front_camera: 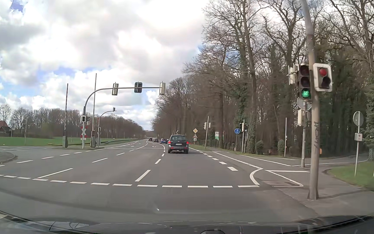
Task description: Follow the waypoints while adhering to traffic rules and regulations
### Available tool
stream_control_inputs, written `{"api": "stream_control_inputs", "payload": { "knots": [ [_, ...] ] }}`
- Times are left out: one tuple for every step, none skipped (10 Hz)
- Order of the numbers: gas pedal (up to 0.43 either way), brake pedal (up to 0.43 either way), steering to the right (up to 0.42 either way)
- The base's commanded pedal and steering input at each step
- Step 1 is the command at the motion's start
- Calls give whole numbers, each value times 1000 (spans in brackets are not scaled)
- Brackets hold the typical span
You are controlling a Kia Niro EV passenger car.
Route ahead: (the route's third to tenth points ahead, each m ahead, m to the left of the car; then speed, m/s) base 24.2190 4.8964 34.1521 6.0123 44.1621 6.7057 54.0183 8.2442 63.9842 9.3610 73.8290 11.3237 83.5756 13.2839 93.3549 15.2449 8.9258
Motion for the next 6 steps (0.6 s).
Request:
{"api": "stream_control_inputs", "payload": {
  "knots": [
    [268,0,-3],
    [268,0,-5],
    [260,0,-6],
    [260,0,-8],
    [260,0,-8],
    [260,0,-8]
  ]
}}
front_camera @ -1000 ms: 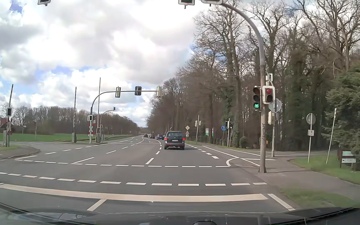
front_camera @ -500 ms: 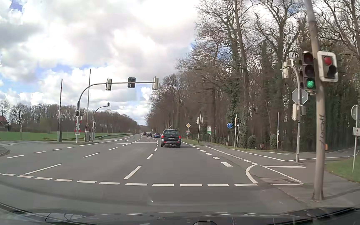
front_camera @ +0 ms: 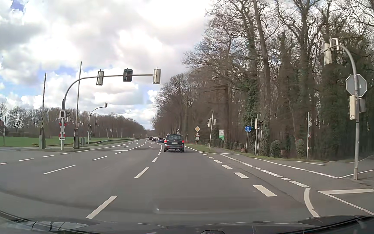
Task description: Follow the waypoints while adhering to traffic rules and regulations
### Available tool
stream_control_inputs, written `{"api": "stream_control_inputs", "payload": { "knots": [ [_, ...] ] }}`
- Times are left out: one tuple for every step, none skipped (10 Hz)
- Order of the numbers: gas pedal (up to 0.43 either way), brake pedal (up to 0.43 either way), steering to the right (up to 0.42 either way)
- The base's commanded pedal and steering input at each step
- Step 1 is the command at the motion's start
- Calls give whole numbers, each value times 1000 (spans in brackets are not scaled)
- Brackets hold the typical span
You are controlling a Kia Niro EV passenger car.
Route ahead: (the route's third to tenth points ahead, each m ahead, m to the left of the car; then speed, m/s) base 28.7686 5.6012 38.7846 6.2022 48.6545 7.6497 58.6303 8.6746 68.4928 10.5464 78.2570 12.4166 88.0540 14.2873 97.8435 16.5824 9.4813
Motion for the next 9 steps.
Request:
{"api": "stream_control_inputs", "payload": {
  "knots": [
    [260,0,-8],
    [240,0,-8],
    [240,0,-8],
    [240,0,-9],
    [240,0,-9],
    [240,0,-11],
    [240,0,-13],
    [240,0,-16],
    [240,0,-17]
  ]
}}
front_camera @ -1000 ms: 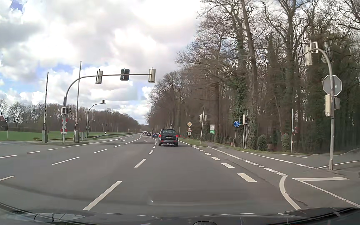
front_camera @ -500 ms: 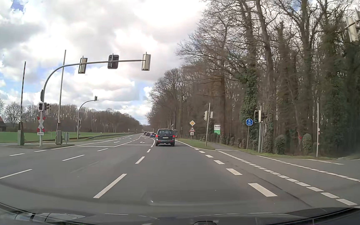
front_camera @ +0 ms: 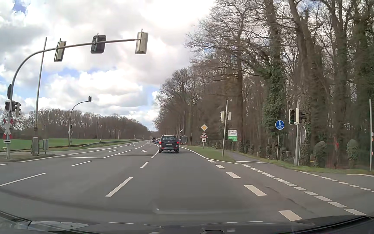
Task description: Follow the waypoints while adhering to traffic rules and regulations
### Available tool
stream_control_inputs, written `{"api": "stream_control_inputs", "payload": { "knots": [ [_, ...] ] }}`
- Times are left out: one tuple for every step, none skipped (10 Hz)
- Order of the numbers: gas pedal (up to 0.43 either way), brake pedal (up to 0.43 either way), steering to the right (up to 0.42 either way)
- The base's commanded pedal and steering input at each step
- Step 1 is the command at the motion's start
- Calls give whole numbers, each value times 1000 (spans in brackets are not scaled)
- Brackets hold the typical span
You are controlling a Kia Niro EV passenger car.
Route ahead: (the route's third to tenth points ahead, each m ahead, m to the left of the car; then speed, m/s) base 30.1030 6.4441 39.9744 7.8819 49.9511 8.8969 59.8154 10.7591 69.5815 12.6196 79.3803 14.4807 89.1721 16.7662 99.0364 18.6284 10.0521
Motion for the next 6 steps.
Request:
{"api": "stream_control_inputs", "payload": {
  "knots": [
    [240,0,-18],
    [240,0,-18],
    [240,0,-18],
    [240,0,-18],
    [240,0,-18],
    [240,0,-18]
  ]
}}
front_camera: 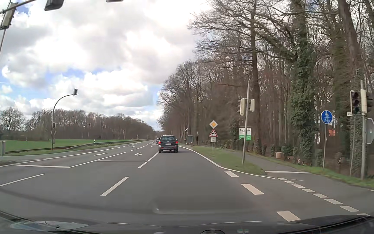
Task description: Follow the waypoints while adhering to traffic rules and regulations
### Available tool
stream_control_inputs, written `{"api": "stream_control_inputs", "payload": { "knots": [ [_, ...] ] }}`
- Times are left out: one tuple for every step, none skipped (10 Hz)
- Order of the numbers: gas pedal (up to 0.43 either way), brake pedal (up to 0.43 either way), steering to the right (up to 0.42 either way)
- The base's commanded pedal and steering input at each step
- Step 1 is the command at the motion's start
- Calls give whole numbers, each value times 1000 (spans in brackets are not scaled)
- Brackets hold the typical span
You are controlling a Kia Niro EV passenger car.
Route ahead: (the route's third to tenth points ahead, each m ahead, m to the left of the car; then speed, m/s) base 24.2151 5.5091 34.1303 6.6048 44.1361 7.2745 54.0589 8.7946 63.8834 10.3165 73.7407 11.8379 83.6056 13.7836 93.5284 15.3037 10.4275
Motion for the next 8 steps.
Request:
{"api": "stream_control_inputs", "payload": {
  "knots": [
    [240,0,-19],
    [240,0,-20],
    [240,0,-20],
    [240,0,-20],
    [240,0,-19],
    [240,0,-20],
    [240,0,-20],
    [240,0,-20]
  ]
}}
